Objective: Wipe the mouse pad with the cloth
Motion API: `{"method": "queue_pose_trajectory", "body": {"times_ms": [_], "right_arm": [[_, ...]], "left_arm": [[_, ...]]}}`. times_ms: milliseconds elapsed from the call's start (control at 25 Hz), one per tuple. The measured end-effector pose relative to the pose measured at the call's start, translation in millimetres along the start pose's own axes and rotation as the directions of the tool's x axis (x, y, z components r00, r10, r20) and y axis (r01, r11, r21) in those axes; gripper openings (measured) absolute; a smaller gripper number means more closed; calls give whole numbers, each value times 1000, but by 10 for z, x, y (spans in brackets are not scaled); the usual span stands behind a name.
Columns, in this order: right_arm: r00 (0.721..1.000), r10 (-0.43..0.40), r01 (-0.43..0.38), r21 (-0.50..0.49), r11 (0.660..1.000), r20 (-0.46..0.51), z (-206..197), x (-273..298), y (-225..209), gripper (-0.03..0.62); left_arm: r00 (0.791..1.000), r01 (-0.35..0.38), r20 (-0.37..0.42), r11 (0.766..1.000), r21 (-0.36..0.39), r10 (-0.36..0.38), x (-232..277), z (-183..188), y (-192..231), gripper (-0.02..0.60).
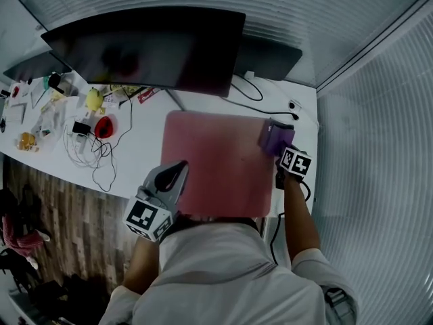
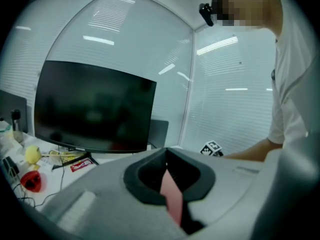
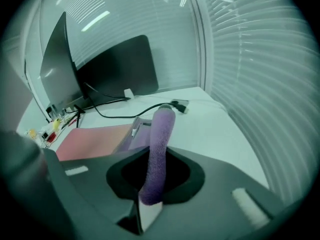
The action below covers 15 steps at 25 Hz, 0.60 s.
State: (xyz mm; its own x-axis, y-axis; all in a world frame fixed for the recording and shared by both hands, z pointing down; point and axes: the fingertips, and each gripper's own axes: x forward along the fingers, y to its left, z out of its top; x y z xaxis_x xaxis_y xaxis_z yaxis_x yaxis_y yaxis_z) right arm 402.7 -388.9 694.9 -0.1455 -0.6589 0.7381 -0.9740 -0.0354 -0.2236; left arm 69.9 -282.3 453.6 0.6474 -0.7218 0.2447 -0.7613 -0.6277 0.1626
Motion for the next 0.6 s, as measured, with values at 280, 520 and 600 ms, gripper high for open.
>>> {"method": "queue_pose_trajectory", "body": {"times_ms": [280,520,600], "right_arm": [[987,48,-59,69,996,152,166,-638,43,49],[937,236,-248,16,969,256,227,-1145,1098,49],[918,302,-309,-13,951,255,203,-1209,1536,49]], "left_arm": [[999,45,3,999,27,-45,0,80,-115,2],[997,62,39,997,36,-64,-329,128,2,2],[997,57,44,998,39,-59,-527,136,100,2]]}}
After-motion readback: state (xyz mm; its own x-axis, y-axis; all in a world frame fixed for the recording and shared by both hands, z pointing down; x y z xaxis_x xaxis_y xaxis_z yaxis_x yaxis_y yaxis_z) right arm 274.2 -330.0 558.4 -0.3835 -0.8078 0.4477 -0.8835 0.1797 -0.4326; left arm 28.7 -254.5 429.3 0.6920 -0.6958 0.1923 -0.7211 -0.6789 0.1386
